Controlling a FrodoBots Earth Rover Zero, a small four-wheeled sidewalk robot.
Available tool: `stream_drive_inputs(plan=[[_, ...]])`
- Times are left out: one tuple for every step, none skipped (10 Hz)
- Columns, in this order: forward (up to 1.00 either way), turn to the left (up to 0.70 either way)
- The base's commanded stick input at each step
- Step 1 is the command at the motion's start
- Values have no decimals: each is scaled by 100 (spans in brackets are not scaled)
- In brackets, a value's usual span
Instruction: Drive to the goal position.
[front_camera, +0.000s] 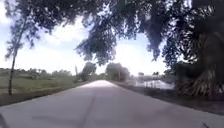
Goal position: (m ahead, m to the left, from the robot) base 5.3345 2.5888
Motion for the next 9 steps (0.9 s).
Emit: stream_drive_inputs(plan=[[85,0],[85,0],[85,0],[85,0],[85,0],[85,0],[85,0],[85,0],[85,0]])
